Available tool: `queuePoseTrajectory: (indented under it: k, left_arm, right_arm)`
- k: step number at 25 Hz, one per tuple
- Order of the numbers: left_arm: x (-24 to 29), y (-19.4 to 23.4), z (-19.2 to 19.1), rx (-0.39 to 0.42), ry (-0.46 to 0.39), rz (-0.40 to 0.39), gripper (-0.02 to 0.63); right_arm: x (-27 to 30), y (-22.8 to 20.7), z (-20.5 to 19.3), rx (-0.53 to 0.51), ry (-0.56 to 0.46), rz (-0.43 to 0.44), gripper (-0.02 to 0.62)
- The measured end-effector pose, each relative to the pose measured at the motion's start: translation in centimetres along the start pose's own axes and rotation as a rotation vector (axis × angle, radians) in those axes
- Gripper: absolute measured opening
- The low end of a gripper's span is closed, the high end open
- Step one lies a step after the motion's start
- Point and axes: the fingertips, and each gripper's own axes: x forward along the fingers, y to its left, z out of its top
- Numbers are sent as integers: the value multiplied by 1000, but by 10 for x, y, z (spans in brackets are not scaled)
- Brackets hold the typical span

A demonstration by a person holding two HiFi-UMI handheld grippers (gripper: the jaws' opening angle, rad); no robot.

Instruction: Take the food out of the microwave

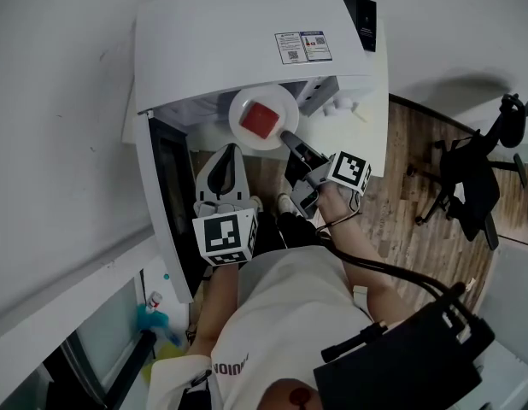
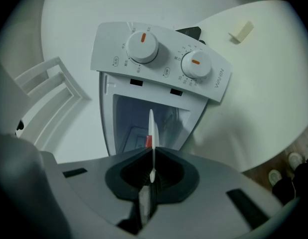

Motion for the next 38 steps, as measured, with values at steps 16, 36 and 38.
queuePoseTrajectory:
  k: [16, 36, 38]
  left_arm:
    - [-10, 0, 10, 10, -20, 39, 14]
    - [-15, 0, 25, 16, -45, 74, 14]
    - [-14, -1, 25, 19, -49, 72, 14]
  right_arm:
    - [-23, 30, -8, -10, 102, 82, 31]
    - [-52, 51, -13, -16, 192, 121, 31]
    - [-54, 53, -14, -26, 203, 124, 31]
